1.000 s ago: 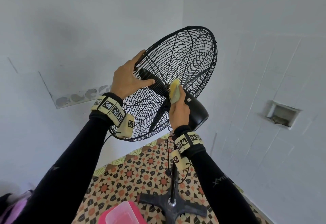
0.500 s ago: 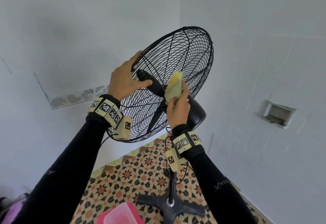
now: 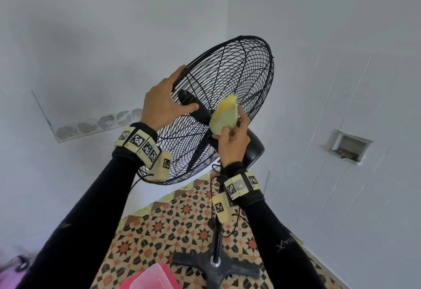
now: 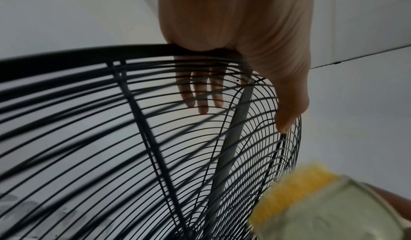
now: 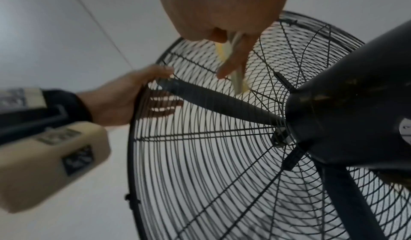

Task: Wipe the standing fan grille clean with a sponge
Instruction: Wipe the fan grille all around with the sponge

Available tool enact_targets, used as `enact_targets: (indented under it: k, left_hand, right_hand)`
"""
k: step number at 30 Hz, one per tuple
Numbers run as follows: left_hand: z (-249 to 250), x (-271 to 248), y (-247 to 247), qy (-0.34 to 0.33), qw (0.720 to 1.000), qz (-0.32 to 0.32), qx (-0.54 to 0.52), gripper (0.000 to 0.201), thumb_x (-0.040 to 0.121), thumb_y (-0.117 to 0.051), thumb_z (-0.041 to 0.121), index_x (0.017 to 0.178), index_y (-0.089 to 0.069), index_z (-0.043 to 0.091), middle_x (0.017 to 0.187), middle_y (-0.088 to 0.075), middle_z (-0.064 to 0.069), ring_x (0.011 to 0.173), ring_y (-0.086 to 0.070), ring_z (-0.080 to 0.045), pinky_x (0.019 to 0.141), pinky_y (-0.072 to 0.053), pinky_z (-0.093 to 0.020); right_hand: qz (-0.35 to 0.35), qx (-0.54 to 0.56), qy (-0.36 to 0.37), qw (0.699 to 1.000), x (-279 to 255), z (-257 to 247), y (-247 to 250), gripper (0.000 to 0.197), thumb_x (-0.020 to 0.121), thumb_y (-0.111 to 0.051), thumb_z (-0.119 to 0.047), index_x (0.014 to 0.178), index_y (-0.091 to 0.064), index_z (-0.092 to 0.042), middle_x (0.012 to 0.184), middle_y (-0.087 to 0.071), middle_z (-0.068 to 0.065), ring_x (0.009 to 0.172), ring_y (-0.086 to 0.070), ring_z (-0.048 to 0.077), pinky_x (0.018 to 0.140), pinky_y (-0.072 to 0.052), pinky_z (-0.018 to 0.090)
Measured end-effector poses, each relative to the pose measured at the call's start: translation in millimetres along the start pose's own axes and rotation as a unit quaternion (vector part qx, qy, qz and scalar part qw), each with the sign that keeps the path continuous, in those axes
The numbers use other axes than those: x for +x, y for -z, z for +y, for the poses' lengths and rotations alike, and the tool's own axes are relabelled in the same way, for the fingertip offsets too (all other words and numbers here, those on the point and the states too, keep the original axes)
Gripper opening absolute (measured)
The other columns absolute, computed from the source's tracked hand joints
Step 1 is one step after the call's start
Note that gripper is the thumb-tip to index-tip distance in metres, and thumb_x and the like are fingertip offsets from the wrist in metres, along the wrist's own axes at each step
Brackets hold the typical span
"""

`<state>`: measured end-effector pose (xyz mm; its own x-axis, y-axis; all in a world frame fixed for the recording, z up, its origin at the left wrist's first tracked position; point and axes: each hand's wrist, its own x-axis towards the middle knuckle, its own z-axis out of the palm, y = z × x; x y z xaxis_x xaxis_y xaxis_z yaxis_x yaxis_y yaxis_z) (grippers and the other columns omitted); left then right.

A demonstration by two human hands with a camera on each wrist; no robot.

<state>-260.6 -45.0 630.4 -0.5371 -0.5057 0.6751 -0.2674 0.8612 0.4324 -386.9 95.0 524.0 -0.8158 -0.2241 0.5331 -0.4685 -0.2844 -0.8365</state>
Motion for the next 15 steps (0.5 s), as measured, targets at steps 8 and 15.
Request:
enact_targets:
  k: [8, 15]
  left_hand:
    - [0, 0, 1, -0.010, 1.000, -0.010, -0.007, 0.108, 0.072, -0.087, 0.060, 0.161, -0.028, 0.043, 0.146, -0.060, 0.000, 0.132, -0.057, -0.021, 0.111, -0.044, -0.042]
    - [-21, -16, 4, -0.016, 0.998, -0.023, -0.055, 0.113, 0.072, -0.091, 0.054, 0.163, -0.027, 0.035, 0.158, -0.048, 0.004, 0.143, -0.048, -0.018, 0.117, -0.037, -0.040]
  right_hand:
    - [0.068, -0.088, -0.119, 0.987, 4, -4, -12, 0.063, 0.096, -0.042, -0.004, 0.149, -0.029, -0.034, 0.105, -0.060, 0.012, 0.083, -0.067, 0.036, 0.073, -0.061, 0.054]
    - [0.036, 0.008, -0.029, 0.999, -8, -58, 1, 0.058, 0.093, -0.047, 0.001, 0.145, -0.040, -0.025, 0.084, -0.067, 0.001, 0.059, -0.070, 0.016, 0.052, -0.061, 0.036]
